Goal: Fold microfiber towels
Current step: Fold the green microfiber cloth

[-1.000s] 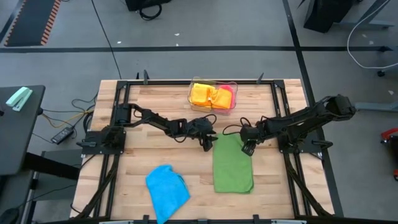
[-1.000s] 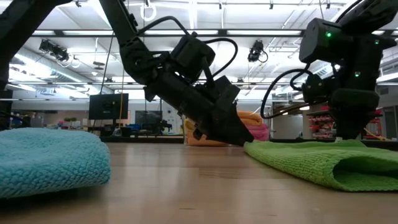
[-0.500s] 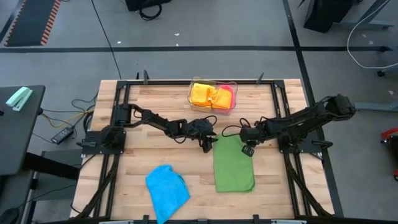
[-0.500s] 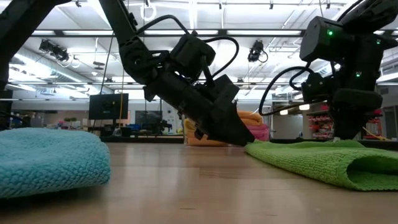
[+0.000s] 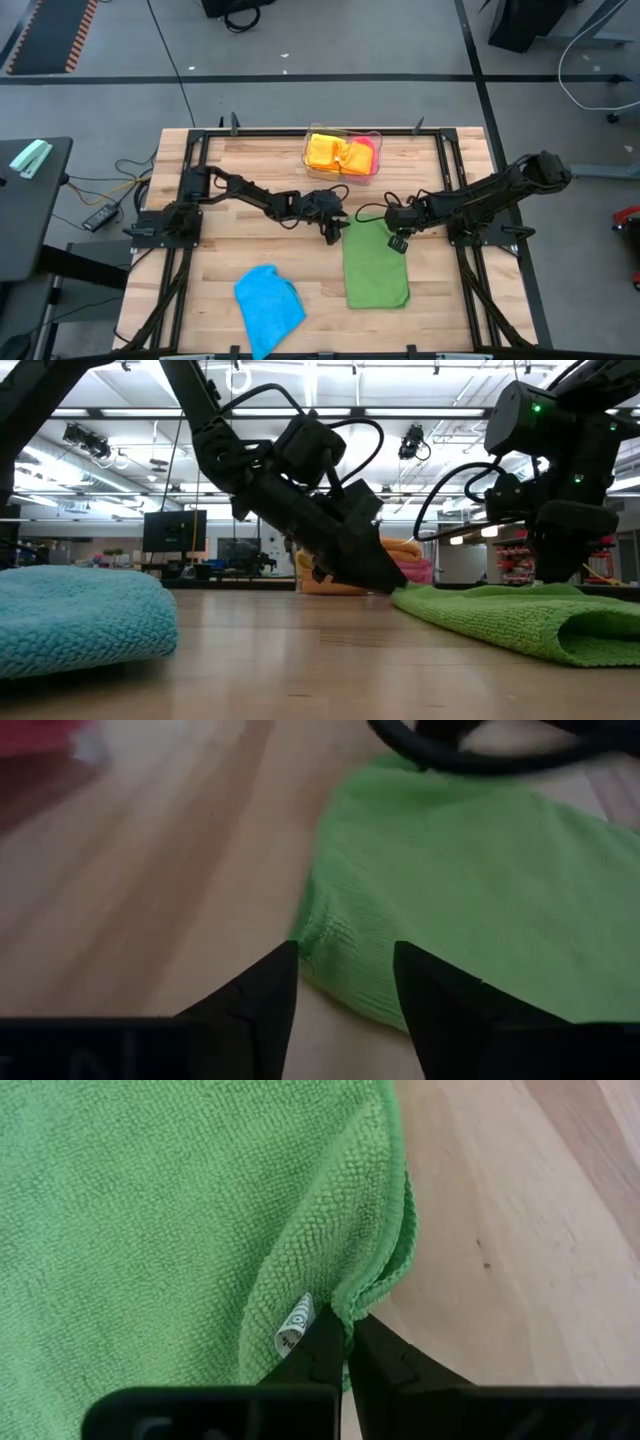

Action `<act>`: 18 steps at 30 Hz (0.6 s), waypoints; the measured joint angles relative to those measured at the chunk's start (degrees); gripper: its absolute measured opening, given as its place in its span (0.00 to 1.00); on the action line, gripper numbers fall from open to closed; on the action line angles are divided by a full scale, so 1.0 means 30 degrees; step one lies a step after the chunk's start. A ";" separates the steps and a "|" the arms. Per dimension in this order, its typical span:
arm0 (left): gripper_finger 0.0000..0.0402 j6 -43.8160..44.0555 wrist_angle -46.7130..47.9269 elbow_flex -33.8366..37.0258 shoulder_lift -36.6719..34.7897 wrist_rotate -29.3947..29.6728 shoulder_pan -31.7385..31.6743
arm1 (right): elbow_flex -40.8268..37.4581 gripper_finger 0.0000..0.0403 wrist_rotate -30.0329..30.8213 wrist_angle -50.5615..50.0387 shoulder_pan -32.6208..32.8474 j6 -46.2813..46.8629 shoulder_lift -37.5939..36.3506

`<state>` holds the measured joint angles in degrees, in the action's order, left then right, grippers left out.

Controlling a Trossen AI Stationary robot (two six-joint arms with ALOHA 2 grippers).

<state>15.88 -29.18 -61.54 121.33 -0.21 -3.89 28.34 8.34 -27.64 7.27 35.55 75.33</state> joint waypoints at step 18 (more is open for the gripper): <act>0.53 0.1027 0.9157 -0.3687 -0.0443 0.3032 0.0900 | 0.0007 0.04 -0.0153 0.0102 0.0007 -0.0219 -0.0015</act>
<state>18.96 -1.71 -72.60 120.01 8.89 -1.19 28.36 7.88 -27.33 7.29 34.89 75.29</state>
